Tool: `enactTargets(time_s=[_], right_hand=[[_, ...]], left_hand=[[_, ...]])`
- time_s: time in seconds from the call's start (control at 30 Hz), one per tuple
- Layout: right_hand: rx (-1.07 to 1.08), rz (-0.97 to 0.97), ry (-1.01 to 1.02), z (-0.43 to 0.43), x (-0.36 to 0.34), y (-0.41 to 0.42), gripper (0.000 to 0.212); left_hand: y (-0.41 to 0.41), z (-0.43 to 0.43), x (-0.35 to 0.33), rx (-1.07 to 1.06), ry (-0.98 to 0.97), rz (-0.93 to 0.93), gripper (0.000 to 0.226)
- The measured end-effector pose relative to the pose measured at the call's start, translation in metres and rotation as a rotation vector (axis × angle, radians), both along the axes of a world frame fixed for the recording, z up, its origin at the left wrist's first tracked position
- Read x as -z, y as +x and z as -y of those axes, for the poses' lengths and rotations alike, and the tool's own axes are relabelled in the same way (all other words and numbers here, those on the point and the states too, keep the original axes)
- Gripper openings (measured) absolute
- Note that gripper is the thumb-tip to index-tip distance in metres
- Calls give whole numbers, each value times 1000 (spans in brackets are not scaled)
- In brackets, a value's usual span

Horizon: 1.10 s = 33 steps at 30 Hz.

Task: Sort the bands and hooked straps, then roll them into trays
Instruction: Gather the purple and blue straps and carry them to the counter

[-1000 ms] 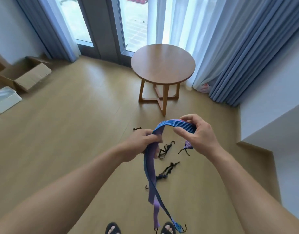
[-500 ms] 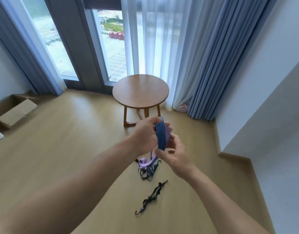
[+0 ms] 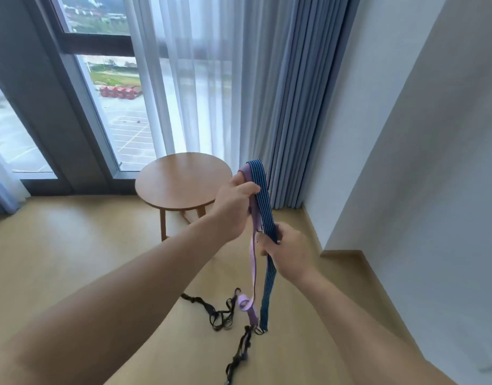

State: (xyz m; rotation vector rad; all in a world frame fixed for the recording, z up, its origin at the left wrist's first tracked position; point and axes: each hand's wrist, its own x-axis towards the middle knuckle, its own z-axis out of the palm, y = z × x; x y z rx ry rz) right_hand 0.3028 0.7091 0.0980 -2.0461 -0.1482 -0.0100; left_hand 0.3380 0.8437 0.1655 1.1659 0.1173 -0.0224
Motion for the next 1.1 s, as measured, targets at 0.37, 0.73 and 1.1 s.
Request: enactTargets(time_s=[0.37,0.73,1.1], right_hand=[[349,-27,328,68,-50,-52,10],[458,-212,185,117,-69,-145,16],[496,-157,255,170,-108,-211,28]], left_hand=[[-10,13,8,333,236,-160,6],[-59,89,12,924,378,79,49],[-106,179,-6,1085,492,315,17]])
